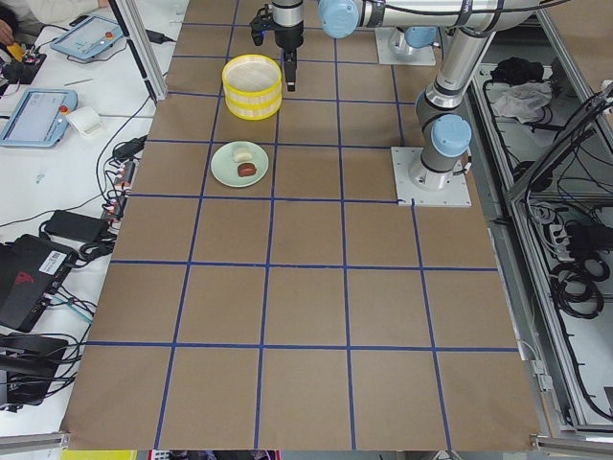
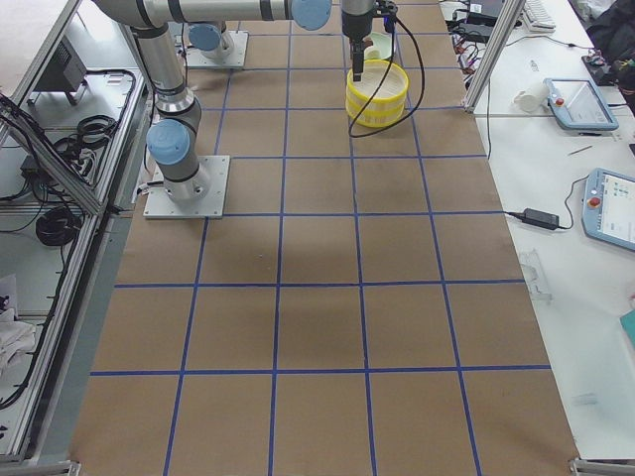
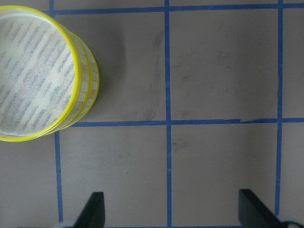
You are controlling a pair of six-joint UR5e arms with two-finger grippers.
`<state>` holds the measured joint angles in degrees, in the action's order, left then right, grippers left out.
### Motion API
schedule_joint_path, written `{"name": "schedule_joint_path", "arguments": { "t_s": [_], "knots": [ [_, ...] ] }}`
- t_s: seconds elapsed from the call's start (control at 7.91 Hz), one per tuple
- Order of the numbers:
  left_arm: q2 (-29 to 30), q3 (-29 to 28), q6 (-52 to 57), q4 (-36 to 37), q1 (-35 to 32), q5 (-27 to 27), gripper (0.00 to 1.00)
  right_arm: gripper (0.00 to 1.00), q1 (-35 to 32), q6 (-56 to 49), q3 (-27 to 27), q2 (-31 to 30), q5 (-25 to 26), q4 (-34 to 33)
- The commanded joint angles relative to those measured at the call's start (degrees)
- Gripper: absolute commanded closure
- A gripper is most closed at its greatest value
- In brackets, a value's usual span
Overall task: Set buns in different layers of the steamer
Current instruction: 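Move the left gripper down over the white bun on the green plate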
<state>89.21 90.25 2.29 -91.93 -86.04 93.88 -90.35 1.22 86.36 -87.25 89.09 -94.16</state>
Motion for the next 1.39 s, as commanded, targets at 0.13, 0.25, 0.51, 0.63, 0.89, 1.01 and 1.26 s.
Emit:
{"name": "schedule_joint_path", "arguments": {
  "t_s": [0.13, 0.25, 0.51, 0.63, 0.89, 1.01, 1.26],
  "knots": [
    [0.3, 0.0, 0.2, 0.1, 0.2, 0.5, 0.0, 0.0, 0.0, 0.0, 0.0, 0.1, -0.1, -0.1],
    [0.5, 0.0, 0.2, 0.2, 0.6, 0.4, 0.0, 0.0, 0.0, 0.0, 0.0, 0.1, -0.1, 0.0],
    [2.3, 0.3, 0.3, 1.8, 0.9, 0.4, 0.0, 0.0, 0.0, 0.0, 0.0, 0.1, -0.1, -0.1],
    [5.2, 1.1, 0.9, 9.2, 0.9, 0.4, 0.0, 0.0, 0.0, 0.0, 0.0, 0.1, -0.1, -0.1],
    [12.7, 1.8, -0.8, 22.8, 0.9, -0.2, 0.02, 0.0, 0.0, 0.6, 0.0, 0.1, -0.3, 0.0],
    [14.9, 1.8, -1.0, 25.5, 0.9, -0.2, 0.07, 0.0, 0.0, 0.3, 0.0, 0.1, -0.1, 0.0],
    [18.8, 1.9, -3.2, 28.5, 0.9, 0.0, 0.12, 0.0, 0.0, 0.1, 0.0, 0.1, -0.3, 0.0]
  ]
}}
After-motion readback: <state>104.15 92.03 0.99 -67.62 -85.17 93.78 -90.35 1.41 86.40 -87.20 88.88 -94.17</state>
